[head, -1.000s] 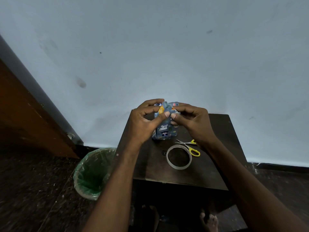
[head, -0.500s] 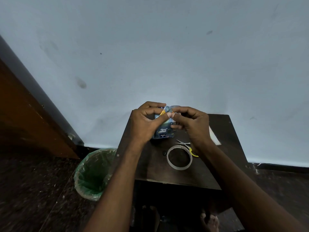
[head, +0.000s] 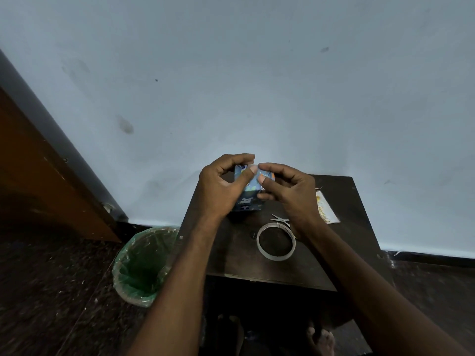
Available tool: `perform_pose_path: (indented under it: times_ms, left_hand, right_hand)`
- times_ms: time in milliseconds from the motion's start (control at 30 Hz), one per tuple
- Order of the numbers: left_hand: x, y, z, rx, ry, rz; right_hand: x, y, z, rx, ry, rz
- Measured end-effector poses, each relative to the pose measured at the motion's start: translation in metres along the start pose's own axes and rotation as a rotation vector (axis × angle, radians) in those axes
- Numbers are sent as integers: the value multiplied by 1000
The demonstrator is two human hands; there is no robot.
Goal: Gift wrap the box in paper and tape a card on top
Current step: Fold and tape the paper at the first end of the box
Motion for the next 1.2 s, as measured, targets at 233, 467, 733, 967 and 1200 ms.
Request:
perform_pose_path:
  times_ms: [233, 467, 733, 967, 1200]
  left_hand:
    - [-3, -3, -4, 160, 147, -118]
    - [-3, -7, 2, 199, 59, -169]
    - [-3, -3, 0, 148, 74, -120]
    - [0, -2, -1, 107, 19, -85]
    - [1, 4, 0, 67, -33, -25]
  right_hand:
    - [8, 5, 10, -42, 60, 28]
    - [11, 9, 13, -321, 126, 68]
    - [8, 8, 14, -265, 56, 78]
    - [6, 4, 11, -165, -3, 75]
    - [5, 1, 7, -154, 41, 66]
Point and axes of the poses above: each hand's wrist, its own x-axis towards the middle knuckle, its own z-axis out of the back of the hand, y = z × x, the point moved 7 cm from there along x, towards the middle knuckle, and after that the axes turned 11 degrees about y, right-handed, at the moved point
